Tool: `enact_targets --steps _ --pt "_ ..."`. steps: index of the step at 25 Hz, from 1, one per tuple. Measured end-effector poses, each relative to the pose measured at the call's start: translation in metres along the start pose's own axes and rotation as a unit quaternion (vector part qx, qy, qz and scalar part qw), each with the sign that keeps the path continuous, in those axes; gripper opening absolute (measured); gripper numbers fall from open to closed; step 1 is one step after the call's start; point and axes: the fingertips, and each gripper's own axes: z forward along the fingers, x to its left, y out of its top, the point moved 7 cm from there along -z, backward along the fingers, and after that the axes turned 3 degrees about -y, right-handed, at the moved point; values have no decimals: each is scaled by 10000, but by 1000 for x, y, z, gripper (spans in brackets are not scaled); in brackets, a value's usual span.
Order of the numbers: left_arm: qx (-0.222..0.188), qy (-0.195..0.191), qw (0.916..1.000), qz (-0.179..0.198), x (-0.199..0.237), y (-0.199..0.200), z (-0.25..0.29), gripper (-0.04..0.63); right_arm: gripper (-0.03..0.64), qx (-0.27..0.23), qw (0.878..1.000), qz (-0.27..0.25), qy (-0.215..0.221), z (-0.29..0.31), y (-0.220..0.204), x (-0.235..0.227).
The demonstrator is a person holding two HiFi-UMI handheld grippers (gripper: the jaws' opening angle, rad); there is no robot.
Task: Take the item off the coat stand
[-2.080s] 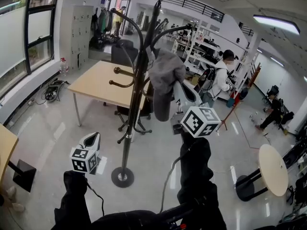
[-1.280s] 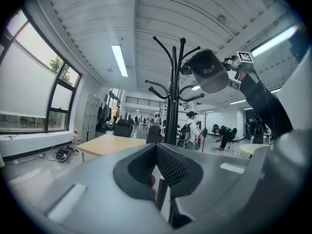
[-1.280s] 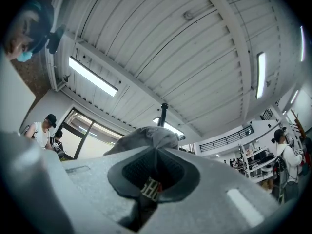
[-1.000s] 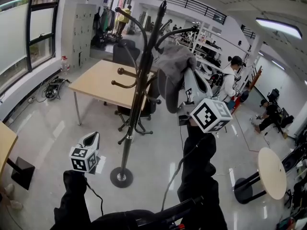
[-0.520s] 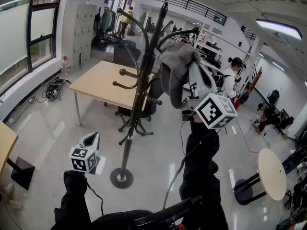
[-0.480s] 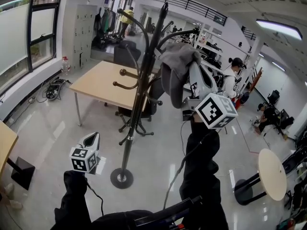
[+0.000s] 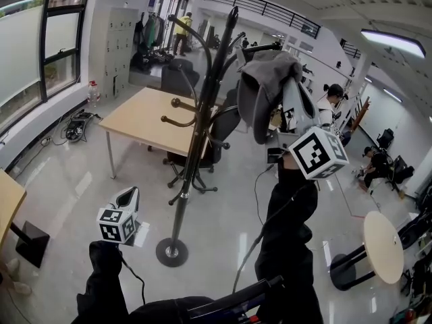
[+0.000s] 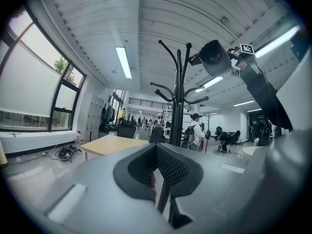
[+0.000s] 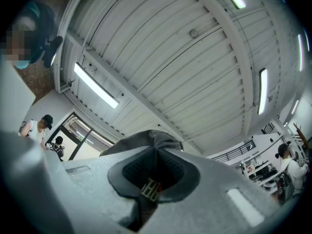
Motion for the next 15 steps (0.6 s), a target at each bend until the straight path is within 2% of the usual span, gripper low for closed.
enact_targets --steps 15 --pt "-5 -63 10000 29 -4 4 -5 2 17 -57 9999 -83 -70 -6 17 1"
